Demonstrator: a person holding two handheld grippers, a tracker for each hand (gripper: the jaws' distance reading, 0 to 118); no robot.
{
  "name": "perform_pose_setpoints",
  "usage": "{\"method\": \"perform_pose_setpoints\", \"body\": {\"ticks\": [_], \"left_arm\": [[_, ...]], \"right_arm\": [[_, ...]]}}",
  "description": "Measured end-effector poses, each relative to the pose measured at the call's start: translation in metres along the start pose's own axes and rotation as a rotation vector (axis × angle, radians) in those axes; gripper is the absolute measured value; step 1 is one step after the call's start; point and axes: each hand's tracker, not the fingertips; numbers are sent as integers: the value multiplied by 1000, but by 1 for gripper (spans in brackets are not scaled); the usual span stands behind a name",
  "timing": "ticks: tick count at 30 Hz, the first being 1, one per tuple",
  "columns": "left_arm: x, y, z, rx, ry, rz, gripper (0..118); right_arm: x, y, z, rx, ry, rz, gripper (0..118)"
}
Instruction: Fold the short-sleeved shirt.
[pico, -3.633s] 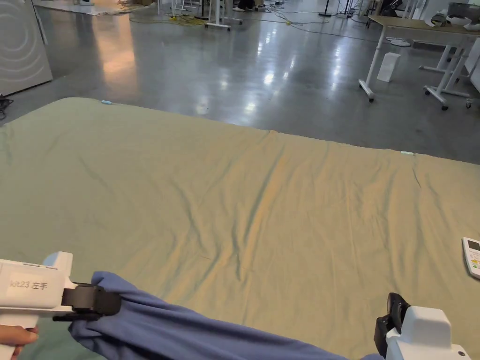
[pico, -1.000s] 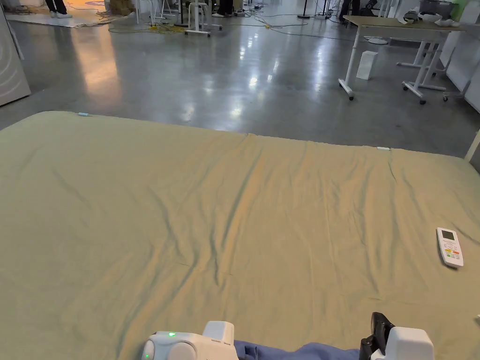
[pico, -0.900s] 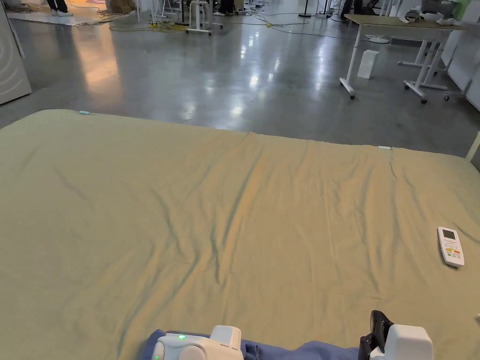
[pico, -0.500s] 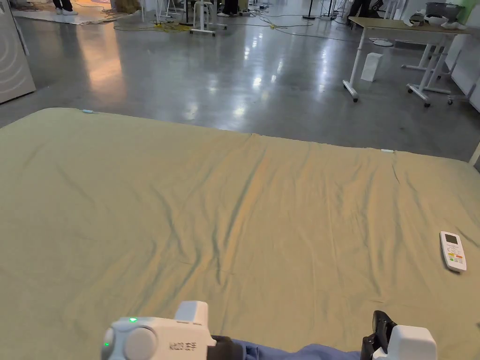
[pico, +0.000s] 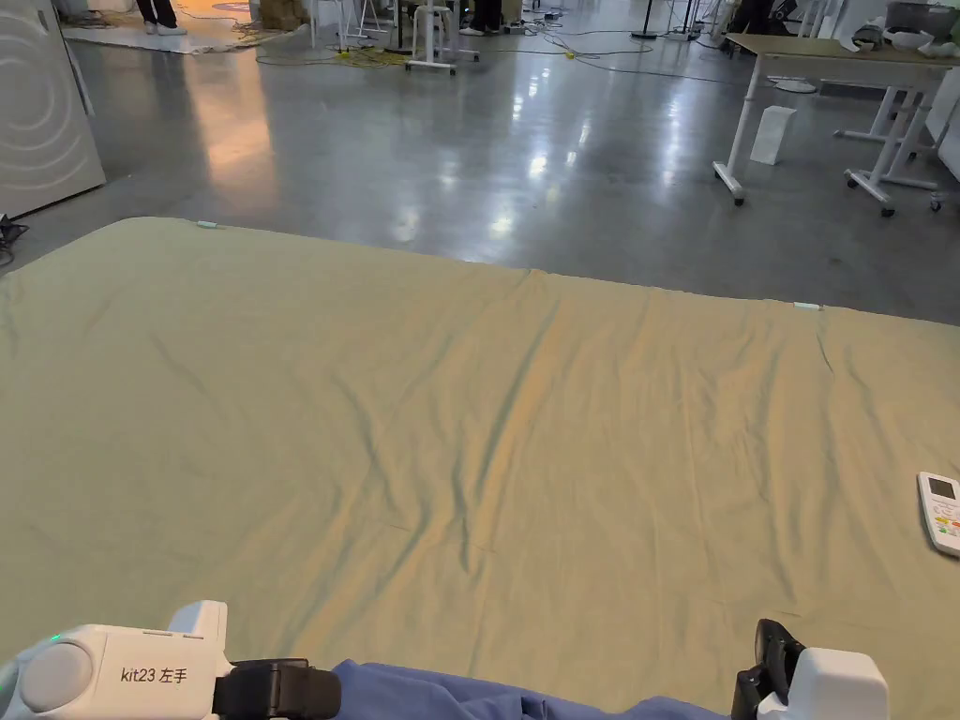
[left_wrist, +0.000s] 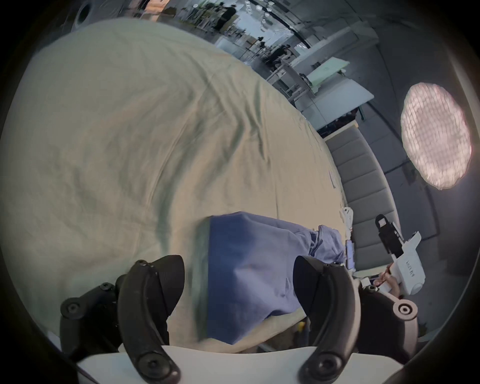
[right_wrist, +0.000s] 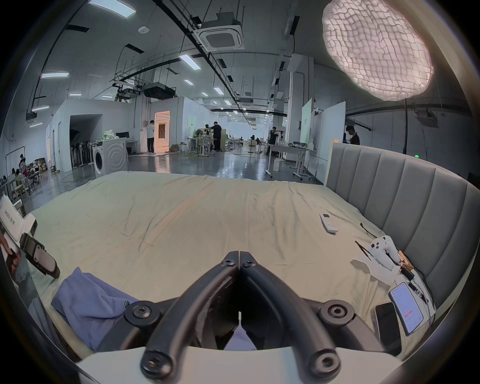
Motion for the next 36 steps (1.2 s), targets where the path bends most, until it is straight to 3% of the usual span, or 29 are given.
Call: {"method": "perform_pose_setpoints", "body": {"ticks": [6,10,12,13,16,28,36], "left_arm": [[-35,-8,-40,-99,-198,113,88],[-46,-11,-55,-37,-336,165,88],[-8,-14,-36,-31,-342,181,86],[-7,-15,-36,-30,-343,173,81],[-11,-15,-49,-73,-233,95,19],[9,7,0,10,-210,-21,15],[35,32,87,87,147,-134,15]], "right_arm": [[-1,4,2,5,-4,0,0],[0,3,2,10,-11,-1,0],[0,5,4,13,-15,-1,0],[0,6,4,13,-16,1,0],[0,7,5,11,-18,3,0],[-2,8,6,8,-18,20,0],[-2,8,5,12,-9,25,0]]}}
